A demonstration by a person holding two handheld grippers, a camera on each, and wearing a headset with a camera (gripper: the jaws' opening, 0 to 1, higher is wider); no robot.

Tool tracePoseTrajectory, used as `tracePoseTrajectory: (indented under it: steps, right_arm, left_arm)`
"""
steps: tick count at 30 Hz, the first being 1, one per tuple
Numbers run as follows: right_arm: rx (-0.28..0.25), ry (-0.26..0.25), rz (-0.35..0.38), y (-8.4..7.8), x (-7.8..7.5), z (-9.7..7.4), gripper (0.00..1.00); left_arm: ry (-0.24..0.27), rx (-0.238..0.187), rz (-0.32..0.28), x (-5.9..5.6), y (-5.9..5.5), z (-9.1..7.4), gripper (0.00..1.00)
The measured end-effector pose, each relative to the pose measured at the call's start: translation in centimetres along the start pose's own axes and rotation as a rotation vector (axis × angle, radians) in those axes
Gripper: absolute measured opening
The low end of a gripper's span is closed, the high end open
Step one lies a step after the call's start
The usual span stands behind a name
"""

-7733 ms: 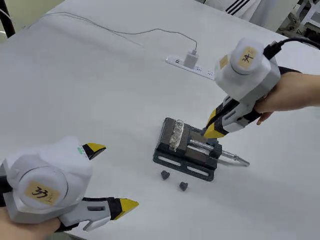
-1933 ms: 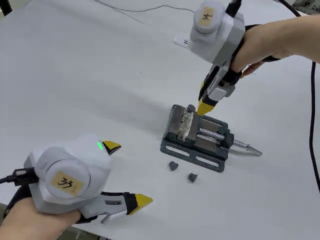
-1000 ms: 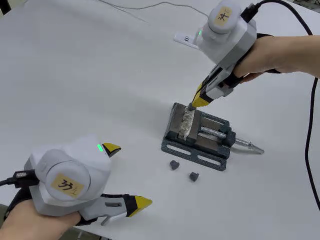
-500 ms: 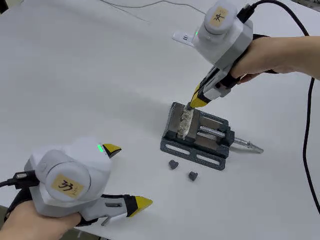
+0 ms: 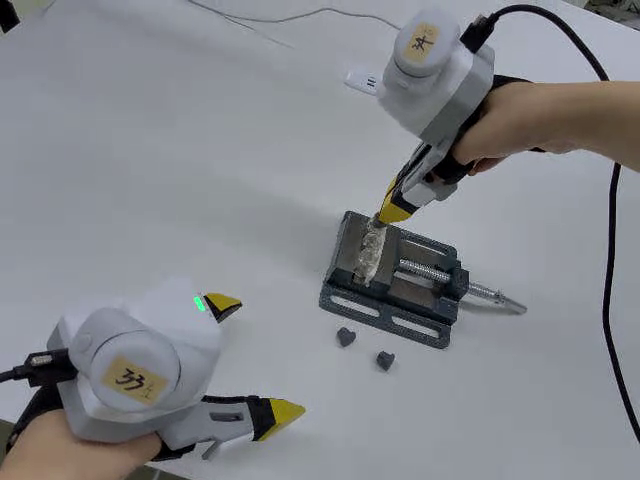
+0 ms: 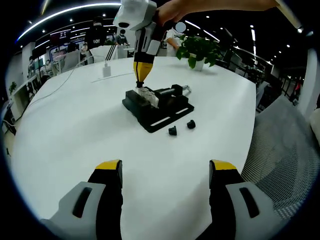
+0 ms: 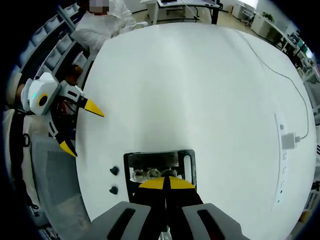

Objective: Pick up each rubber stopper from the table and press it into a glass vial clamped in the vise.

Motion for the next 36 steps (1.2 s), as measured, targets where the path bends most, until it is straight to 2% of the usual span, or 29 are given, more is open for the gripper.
tracePoseTrajectory:
  steps: [6,8,13,17,19,20,26,32,36]
  right_arm:
    - [-0.014,0.005,0.02,0.1,0.3,0.2,0.0]
    - [-0.004,-0.011,0.006,0.3,0.6,0.2,0.0]
    - [0.023,-0.011,0.016,0.5,0.5,0.2,0.0]
    - [0.006,0.01,0.078,0.3,0.0,0.2,0.0]
    - [-0.001,0.015,0.077,0.1,-0.2,0.1,0.0]
    - [-0.01,0.02,0.116,0.1,-0.3,0.2,0.0]
    - [-0.024,0.054,0.158,-0.3,-0.8,0.1,0.0]
    - [-0.021,0.057,0.192,-0.1,-0.2,0.2,0.0]
    - [-0.053,0.047,0.229,-0.5,0.3,0.1,0.0]
  left_arm:
    - [0.001,-0.001,-0.001,0.1,0.1,0.2,0.68]
    - [0.0,-0.001,-0.003,0.1,0.2,0.2,0.68]
    - [0.0,-0.001,0.001,0.1,0.3,0.3,0.68]
    - [0.002,0.0,-0.008,0.0,0.2,0.3,0.68]
    - [0.001,0.001,-0.006,0.0,0.1,0.3,0.68]
    - [-0.001,0.005,-0.008,-0.1,0.1,0.3,0.68]
    - [0.002,0.006,-0.012,-0.2,0.0,0.3,0.68]
    - [0.005,0.007,-0.015,-0.3,0.1,0.3,0.68]
    - [0.005,0.008,-0.014,-0.3,0.2,0.4,0.68]
Point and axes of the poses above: the centre of the closed fingertips' face, and the gripper's own axes: z roughly forward along the fingers, x roughly to its left, y roughly out of its top, the point moved 8 cm from there along -z, roughly backward along the fingers, and after that the axes turned 4 degrees about y, right-handed, at the moved point
